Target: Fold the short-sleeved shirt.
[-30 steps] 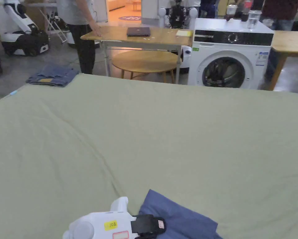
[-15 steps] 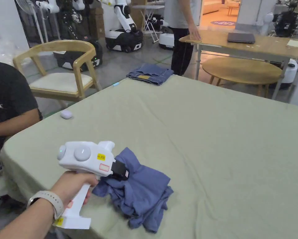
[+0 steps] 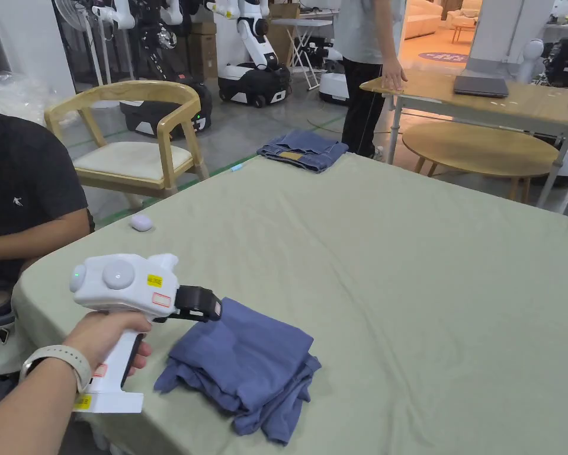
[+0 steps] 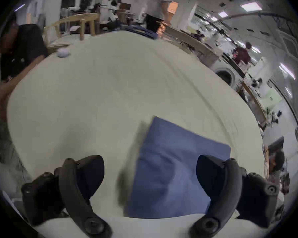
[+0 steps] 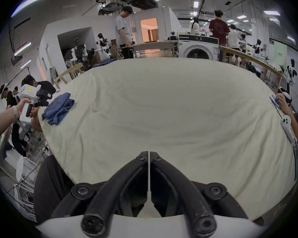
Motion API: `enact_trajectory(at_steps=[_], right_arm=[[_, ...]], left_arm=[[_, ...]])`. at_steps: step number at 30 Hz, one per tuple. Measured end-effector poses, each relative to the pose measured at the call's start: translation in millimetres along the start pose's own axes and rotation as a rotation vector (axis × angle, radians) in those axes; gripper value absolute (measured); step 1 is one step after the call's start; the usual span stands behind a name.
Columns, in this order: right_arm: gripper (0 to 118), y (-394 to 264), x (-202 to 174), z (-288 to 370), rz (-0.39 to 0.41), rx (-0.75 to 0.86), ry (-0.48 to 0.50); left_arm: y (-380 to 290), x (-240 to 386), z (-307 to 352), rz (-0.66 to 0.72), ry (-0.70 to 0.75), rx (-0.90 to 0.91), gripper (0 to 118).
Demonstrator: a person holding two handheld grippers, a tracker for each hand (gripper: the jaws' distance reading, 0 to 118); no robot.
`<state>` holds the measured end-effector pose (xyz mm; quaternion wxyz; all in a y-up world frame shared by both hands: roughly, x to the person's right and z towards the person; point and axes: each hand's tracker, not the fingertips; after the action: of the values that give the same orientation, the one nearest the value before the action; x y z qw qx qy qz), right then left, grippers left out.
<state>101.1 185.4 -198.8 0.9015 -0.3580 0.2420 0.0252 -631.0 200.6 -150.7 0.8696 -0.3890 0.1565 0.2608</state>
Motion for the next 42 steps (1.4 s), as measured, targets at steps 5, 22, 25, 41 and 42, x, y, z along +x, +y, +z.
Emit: enact_trajectory(at_steps=[5, 22, 25, 41, 42], right_arm=[[1, 4.6, 16.0, 12.6, -0.005, 0.034, -0.009], [1, 174.5, 74.7, 126.0, 0.126, 0.581, -0.374], [1, 181.7, 75.1, 136.4, 0.125, 0.593, -0.4], [42, 186.3, 53.8, 165.7, 0.081, 0.624, -0.328], [55, 185.1, 52.4, 164.9, 0.078, 0.623, -0.323]], left_arm=[[-12.8, 42.3, 47.3, -0.057, 0.118, 0.097, 39], [-120.7, 486.6, 166.0, -0.622, -0.066, 0.819, 3], [-133.0, 522.2, 183.7, -0.643, -0.091, 0.818, 3], [-158.4, 530.7, 200.4, -0.594, -0.142, 0.762, 23], [-159.5, 531.6, 200.8, -0.604, -0.136, 0.769, 30]])
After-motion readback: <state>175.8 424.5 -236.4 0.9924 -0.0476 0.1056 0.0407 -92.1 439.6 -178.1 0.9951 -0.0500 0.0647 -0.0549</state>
